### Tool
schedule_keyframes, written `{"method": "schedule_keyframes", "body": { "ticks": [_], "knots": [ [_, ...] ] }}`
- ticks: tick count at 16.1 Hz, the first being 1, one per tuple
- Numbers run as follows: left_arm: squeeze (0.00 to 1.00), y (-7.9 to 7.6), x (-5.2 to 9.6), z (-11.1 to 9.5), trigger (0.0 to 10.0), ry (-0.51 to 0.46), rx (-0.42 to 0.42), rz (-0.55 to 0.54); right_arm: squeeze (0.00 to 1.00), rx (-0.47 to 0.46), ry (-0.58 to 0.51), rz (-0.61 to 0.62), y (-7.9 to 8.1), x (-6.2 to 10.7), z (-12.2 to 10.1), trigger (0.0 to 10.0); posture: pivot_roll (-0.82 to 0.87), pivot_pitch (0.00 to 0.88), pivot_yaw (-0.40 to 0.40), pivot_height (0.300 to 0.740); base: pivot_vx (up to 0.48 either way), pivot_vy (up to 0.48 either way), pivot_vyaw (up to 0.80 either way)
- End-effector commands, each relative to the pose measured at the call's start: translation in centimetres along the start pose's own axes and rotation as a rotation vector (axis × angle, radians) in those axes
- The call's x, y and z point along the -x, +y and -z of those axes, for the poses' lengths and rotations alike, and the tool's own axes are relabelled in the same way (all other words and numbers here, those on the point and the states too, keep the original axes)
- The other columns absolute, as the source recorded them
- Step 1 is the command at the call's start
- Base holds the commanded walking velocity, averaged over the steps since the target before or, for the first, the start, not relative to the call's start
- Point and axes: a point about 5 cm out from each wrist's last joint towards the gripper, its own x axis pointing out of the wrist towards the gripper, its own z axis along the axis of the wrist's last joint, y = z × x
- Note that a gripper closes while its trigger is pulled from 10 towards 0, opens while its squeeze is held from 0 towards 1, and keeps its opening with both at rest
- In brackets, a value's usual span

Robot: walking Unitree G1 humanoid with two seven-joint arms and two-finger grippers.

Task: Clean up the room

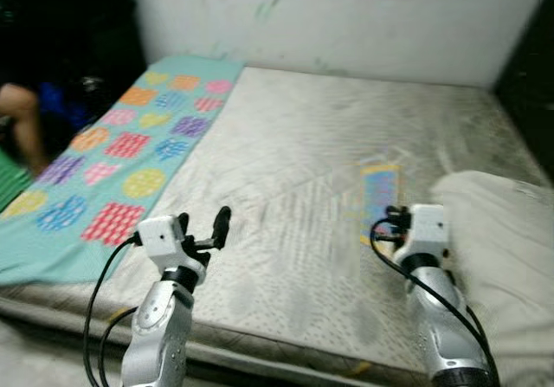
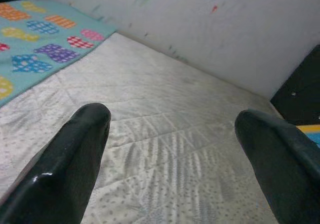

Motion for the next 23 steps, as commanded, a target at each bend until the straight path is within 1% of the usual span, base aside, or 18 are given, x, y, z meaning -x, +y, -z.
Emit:
{"method": "schedule_keyframes", "body": {
  "ticks": [1,3,9,14,19,23],
  "knots": [
    [0.0,-0.27,-0.14,-0.11,10.0,0.001,-0.004,0.007,0.0,-0.006,-0.041,-0.014,0.51,-0.23,-0.89,10.0,-0.13,0.0,-0.006,0.74,0.0,0.0,0.0],
    [0.0,-0.3,-0.15,-0.08,10.0,0.003,-0.004,0.005,0.0,-0.003,-0.038,-0.013,0.42,-0.26,-0.82,10.0,-0.13,0.0,-0.007,0.74,0.0,0.0,-0.34],
    [0.0,-0.25,-0.19,-0.04,10.0,0.007,0.001,-0.003,0.0,0.003,-0.036,-0.01,0.34,-0.32,-0.83,10.0,-0.13,0.0,-0.01,0.74,0.0,0.0,-0.8],
    [0.0,0.19,-0.17,-0.16,10.0,0.006,-0.016,-0.04,0.0,0.002,-0.036,-0.005,0.35,-0.35,-0.85,10.0,-0.13,0.0,-0.009,0.74,0.0,0.0,-0.8],
    [0.0,0.22,-0.22,-0.18,10.0,0.007,-0.019,-0.041,0.0,0.008,-0.041,0.007,0.12,-0.46,-0.93,10.0,-0.13,0.0,-0.008,0.74,0.0,0.0,-0.8],
    [0.0,0.25,-0.23,-0.11,10.0,0.01,-0.006,-0.053,0.0,0.013,-0.045,0.019,-0.08,-0.53,-1.0,10.0,-0.13,0.0,-0.008,0.74,0.0,0.0,-0.8]
  ]
}}
